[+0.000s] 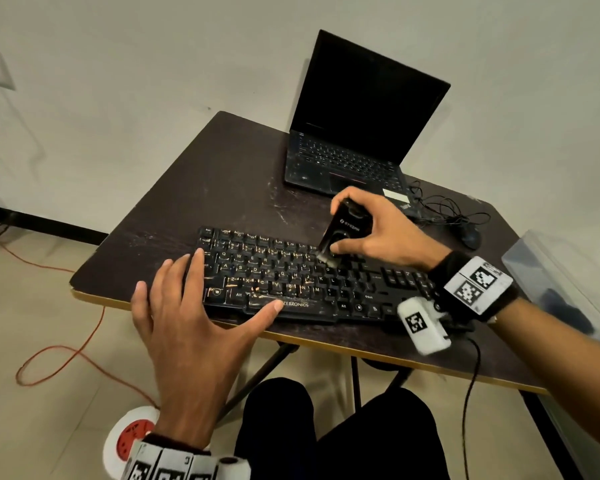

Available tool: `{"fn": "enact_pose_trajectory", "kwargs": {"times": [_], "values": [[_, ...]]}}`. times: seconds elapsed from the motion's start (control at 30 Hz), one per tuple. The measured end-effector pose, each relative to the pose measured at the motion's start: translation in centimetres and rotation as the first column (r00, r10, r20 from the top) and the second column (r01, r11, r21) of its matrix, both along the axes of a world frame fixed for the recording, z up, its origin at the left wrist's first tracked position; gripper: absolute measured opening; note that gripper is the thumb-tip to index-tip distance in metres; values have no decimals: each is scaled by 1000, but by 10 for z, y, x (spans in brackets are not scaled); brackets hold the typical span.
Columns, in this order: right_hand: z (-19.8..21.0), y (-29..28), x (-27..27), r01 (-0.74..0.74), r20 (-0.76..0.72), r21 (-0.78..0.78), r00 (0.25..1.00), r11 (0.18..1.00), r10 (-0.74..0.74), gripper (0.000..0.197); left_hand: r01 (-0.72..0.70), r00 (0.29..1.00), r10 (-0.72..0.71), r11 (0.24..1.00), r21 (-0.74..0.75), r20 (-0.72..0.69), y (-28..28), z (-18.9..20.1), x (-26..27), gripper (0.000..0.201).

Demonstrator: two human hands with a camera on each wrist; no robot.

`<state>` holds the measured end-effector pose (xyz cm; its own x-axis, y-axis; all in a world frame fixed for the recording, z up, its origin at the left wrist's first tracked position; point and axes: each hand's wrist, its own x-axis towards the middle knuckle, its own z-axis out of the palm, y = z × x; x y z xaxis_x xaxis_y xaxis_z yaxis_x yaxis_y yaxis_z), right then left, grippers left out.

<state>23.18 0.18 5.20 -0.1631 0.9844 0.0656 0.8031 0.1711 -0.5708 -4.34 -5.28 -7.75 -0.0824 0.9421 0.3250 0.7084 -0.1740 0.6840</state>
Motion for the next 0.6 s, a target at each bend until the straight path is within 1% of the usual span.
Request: {"fn": "enact_pose_trajectory", "kwargs": {"times": [0.07, 0.1, 0.2, 0.23, 0.33, 0.37, 0.47, 0.5, 0.6], "values": [[2, 4, 7, 94, 50, 65, 994, 994, -97, 51, 3, 1000, -3, 1000, 4, -9, 0, -1, -1, 123], [1, 4, 8, 100, 59, 85, 993, 991, -105, 51, 4, 1000, -4, 1000, 6, -9, 0, -1, -1, 123], [-5, -4, 2, 14, 29, 49, 999, 999, -15, 50, -1, 1000, 1, 1000, 9, 4, 0, -2, 0, 122], [-5, -3, 3, 25, 32, 48, 999, 999, -26, 50, -1, 1000, 1, 1000, 7, 1, 1, -2, 0, 122], [-4, 0, 9, 129, 54, 94, 989, 987, -135, 51, 5, 1000, -5, 1000, 8, -15, 0, -3, -1, 121], [-5, 0, 7, 131, 41, 100, 990, 986, -135, 51, 5, 1000, -5, 1000, 10, -11, 0, -2, 0, 121], [-9, -5, -5, 0, 27, 61, 1000, 998, -1, 49, -5, 1000, 5, 1000, 12, 5, 0, -2, 0, 122], [-8, -2, -5, 4, 32, 54, 999, 999, -6, 49, -6, 1000, 6, 1000, 10, 3, 1, -2, 1, 122], [-2, 4, 1, 104, 17, 78, 994, 992, -106, 50, 1, 1000, -1, 1000, 10, -13, 0, -1, 0, 122]]}}
